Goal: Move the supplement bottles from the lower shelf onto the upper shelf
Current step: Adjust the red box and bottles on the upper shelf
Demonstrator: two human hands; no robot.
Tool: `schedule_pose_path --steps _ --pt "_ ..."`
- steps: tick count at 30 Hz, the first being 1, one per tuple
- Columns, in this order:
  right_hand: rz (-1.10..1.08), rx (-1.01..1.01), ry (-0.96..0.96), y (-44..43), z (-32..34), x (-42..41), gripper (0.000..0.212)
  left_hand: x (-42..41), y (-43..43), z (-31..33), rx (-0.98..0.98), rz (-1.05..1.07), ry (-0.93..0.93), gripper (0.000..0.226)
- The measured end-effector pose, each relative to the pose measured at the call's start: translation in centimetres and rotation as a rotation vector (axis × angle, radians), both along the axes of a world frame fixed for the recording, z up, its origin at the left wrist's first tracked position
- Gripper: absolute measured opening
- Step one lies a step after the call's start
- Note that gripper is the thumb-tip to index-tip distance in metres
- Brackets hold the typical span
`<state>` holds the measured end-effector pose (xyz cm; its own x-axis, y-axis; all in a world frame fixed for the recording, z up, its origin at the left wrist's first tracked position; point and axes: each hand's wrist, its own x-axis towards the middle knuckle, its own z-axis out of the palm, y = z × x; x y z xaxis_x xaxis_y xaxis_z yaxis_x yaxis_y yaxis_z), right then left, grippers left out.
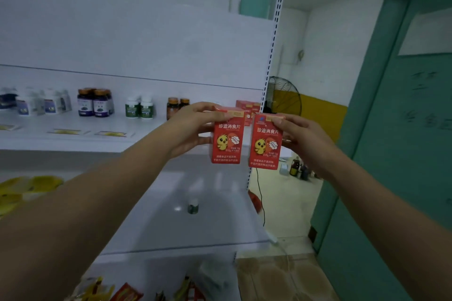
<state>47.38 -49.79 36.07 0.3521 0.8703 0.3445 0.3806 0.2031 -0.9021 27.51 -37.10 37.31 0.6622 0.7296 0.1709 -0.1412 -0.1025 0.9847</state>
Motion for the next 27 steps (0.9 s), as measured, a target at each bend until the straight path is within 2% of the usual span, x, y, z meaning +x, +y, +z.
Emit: schedule_pose_path --steps 4,10,13,19,21,24,27 --pt "-0.02 0.015 0.005 1.6 1.1 2.6 0.04 2.4 2.2 1.3 0.038 -0.035 -0.015 0.043" --pt "-0.041 0.004 -0.017 6.0 2.1 6.4 0.037 6.3 7.3 1.8 0.073 -0.046 -0.009 0.042" --pt "-0.075 0.005 -0.004 8.7 1.9 8.7 0.047 8.6 10.1 1.5 0.124 -0.015 0.053 0.047" --pt "-0.101 -0.023 0.038 14.0 0.9 14.2 0.06 14.7 15.1 0.2 0.076 0.021 0.081 0.052" --pt "-0.101 -0.041 0.025 15.8 0.6 16.4 0.058 17.1 16.5 -0.2 0.082 0.041 0.102 0.052" --pt "-0.093 -0.074 0.007 18.7 -0.2 20.0 0.068 20.7 18.6 -1.0 0.089 0.077 0.131 0.051" --pt "-0.032 -0.079 0.013 21.7 -1.2 23.4 0.052 24.0 20.7 -2.1 0.068 0.113 0.136 0.052"
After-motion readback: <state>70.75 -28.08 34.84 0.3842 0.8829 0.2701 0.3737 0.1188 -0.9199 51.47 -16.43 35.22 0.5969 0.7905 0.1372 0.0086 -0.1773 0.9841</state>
